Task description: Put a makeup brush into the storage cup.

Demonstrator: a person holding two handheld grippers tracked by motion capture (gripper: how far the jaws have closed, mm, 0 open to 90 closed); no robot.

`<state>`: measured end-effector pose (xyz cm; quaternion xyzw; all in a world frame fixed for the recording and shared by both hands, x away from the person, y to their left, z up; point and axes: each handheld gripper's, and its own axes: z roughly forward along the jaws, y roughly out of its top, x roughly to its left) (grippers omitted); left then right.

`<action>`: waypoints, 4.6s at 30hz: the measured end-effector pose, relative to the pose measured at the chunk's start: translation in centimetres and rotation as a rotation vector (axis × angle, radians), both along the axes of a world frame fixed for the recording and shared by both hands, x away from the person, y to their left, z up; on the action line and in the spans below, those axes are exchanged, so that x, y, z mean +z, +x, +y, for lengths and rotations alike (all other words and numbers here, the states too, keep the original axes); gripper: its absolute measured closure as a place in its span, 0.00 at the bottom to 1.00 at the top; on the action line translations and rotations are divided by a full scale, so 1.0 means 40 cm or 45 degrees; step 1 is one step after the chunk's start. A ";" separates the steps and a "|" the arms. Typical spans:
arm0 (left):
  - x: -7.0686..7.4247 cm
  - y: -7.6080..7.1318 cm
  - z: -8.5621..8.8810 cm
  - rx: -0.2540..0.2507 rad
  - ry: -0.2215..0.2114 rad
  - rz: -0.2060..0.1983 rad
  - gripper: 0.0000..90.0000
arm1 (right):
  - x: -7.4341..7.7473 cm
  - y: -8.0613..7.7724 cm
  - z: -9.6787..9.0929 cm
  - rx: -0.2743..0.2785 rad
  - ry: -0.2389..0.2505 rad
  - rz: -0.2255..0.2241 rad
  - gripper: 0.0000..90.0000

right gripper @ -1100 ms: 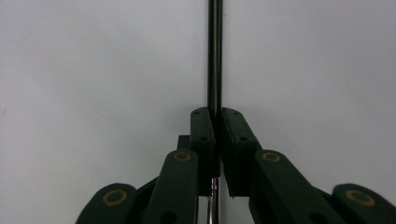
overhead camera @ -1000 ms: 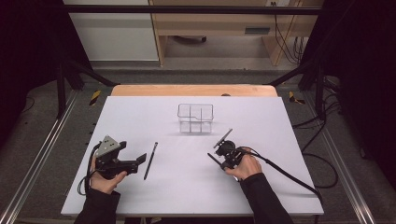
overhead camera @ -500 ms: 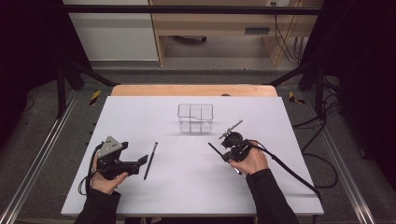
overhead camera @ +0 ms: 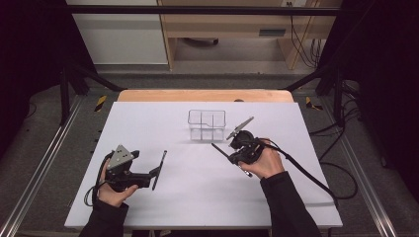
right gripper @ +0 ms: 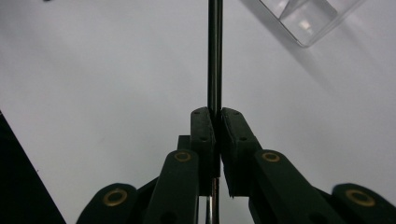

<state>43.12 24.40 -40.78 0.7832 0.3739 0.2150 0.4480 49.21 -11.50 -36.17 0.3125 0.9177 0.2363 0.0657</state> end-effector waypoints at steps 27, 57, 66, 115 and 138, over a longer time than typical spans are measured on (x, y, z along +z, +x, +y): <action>0.043 -0.010 -0.077 -0.199 0.200 -0.091 0.06 | 0.031 -0.007 0.063 0.206 0.030 0.068 0.94; 0.058 -0.022 -0.198 -0.400 0.488 -0.221 0.06 | 0.016 -0.013 0.103 0.292 0.026 0.164 0.94; 0.052 -0.030 -0.228 -0.449 0.562 -0.263 0.06 | 0.012 -0.016 0.116 0.323 0.021 0.195 0.94; 0.012 -0.051 -0.343 -0.711 0.989 -0.511 0.48 | -0.014 -0.022 0.159 0.422 -0.002 0.298 0.94; -0.014 -0.070 -0.365 -0.834 1.165 -0.626 0.85 | -0.020 -0.026 0.168 0.449 -0.012 0.338 0.94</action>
